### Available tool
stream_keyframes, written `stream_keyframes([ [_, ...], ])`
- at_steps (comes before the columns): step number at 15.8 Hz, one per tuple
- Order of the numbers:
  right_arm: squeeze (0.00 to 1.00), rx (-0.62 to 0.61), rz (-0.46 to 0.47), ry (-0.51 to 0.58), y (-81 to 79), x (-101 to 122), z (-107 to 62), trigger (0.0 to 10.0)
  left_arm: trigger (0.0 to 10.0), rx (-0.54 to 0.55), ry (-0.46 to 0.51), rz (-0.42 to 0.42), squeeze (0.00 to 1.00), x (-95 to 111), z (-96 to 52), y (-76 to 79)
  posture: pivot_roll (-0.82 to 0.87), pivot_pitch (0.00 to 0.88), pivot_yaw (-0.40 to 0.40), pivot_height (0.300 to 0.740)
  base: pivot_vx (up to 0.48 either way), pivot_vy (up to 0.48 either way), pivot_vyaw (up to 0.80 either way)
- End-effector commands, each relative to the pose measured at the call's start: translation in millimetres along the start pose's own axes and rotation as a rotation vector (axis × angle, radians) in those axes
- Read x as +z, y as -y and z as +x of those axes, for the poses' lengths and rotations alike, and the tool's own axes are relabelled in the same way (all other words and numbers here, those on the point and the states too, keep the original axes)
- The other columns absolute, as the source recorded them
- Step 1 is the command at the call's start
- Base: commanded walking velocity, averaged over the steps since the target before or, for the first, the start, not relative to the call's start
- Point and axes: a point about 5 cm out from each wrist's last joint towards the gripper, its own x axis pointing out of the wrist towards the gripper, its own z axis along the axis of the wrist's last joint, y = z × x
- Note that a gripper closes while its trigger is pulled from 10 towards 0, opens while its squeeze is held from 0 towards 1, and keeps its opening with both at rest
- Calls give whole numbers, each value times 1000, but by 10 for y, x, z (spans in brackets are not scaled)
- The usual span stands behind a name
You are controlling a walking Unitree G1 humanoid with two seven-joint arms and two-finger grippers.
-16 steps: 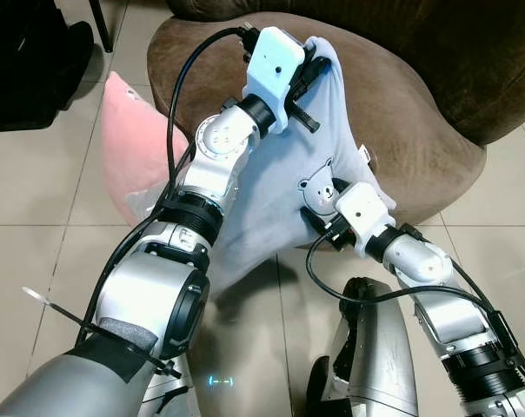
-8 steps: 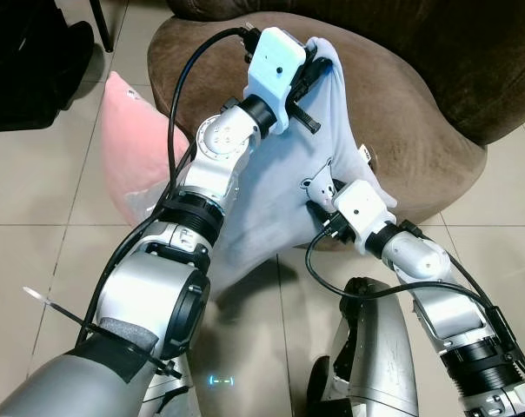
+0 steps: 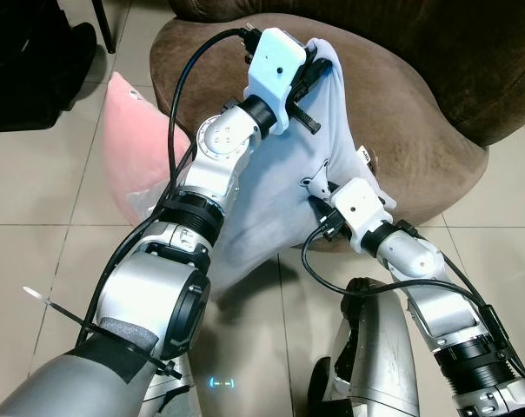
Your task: Move the pillow to the sofa from floor
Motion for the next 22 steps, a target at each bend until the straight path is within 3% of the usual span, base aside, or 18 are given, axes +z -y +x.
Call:
stream_keyframes([
  [1,0,-36,22,-69,57,-132,-41,0,0,-21,230,60,0,545,204,33,4,187,-96,423,0,0,0],
  [9,0,-84,15,-6,212,81,46,0,0,-10,216,98,0,581,197,-56,13,186,-92,423,0,0,0],
  [16,0,-179,-9,74,678,467,166,0,0,9,248,132,0,818,262,-196,18,174,-84,423,0,0,0],
  [19,0,-231,-9,121,871,679,295,0,0,39,209,146,0,831,273,-311,24,171,-83,423,0,0,0],
  [22,0,-273,-68,146,978,866,445,0,0,66,158,177,0,818,274,-412,30,165,-83,423,0,0,0],
])
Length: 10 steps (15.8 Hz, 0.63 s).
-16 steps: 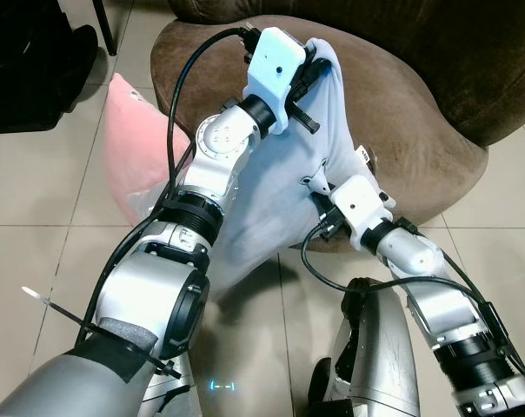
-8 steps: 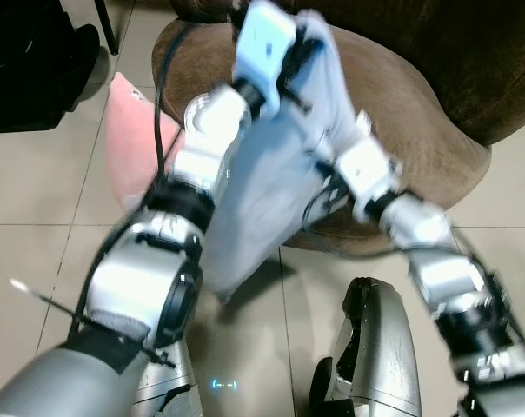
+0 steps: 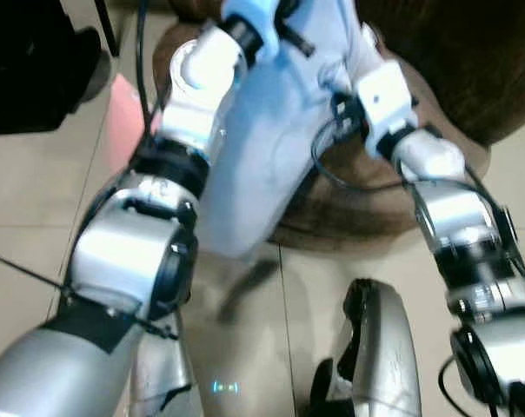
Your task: Move the pillow to the sofa from floor
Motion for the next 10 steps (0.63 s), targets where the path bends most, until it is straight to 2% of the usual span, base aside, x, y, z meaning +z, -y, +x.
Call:
stream_keyframes([
  [1,0,-46,14,26,88,91,57,0,0,-31,46,49,0,178,121,33,33,162,-80,423,0,0,0],
  [4,0,-85,68,25,166,175,195,0,0,10,2,79,0,182,124,-86,36,149,-80,423,0,0,0],
  [10,0,-92,81,4,146,126,211,0,0,18,2,70,0,170,114,-95,40,144,-80,423,0,0,0],
])
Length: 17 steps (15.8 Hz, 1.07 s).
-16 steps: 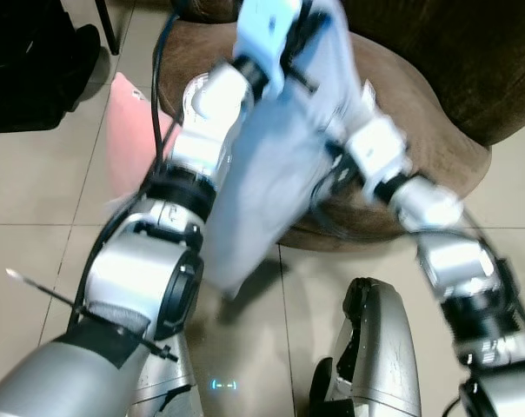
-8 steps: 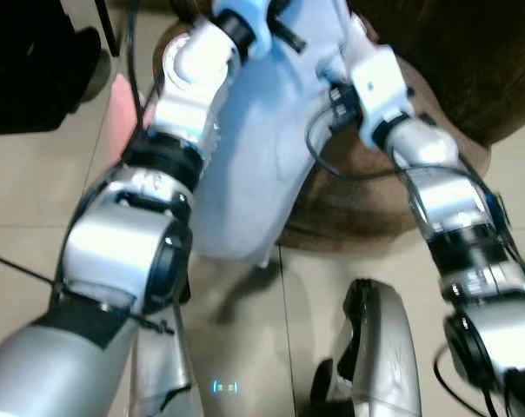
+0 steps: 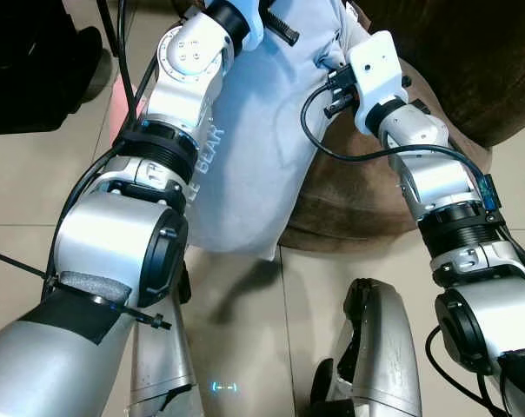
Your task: Move the pillow to the sofa from floor
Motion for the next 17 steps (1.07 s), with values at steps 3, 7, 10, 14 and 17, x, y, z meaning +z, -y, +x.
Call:
stream_keyframes([
  [3,0,-47,18,14,103,29,-11,0,0,-30,50,27,0,159,95,54,40,144,-80,423,0,0,0],
  [7,0,-47,18,14,103,29,-11,0,0,-30,50,27,0,159,95,54,40,144,-80,423,0,0,0],
  [10,0,-47,18,14,103,29,-11,0,0,-30,50,27,0,159,95,54,40,144,-80,423,0,0,0],
  [14,0,-47,18,14,103,29,-11,0,0,-30,50,27,0,159,95,54,40,144,-80,423,0,0,0],
  [17,0,-47,18,14,103,29,-11,0,0,-30,50,27,0,159,95,54,40,144,-80,423,0,0,0],
])
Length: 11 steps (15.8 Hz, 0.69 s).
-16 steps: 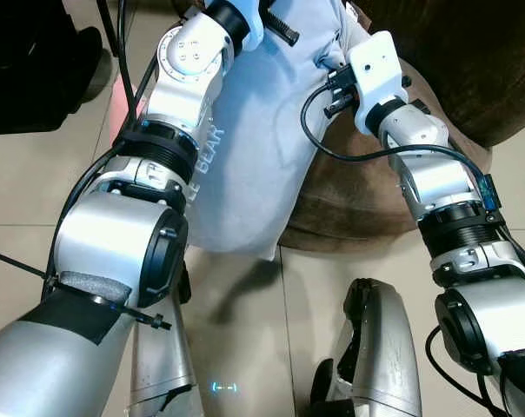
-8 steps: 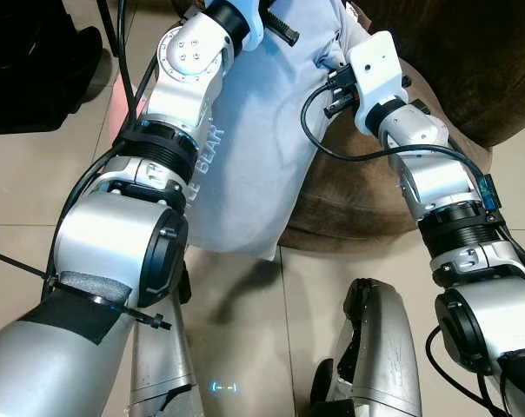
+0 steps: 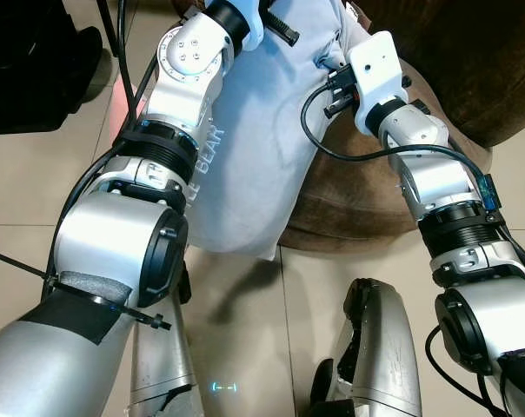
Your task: Move the pillow to the sofa from floor
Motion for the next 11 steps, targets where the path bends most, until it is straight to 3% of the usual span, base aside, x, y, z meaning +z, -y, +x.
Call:
stream_keyframes([
  [1,0,-47,16,14,103,29,-11,0,0,-30,50,27,0,159,95,54,40,144,-80,423,0,0,0],
  [11,0,-47,16,14,103,29,-11,0,0,-30,50,27,0,159,95,54,40,144,-80,423,0,0,0],
])
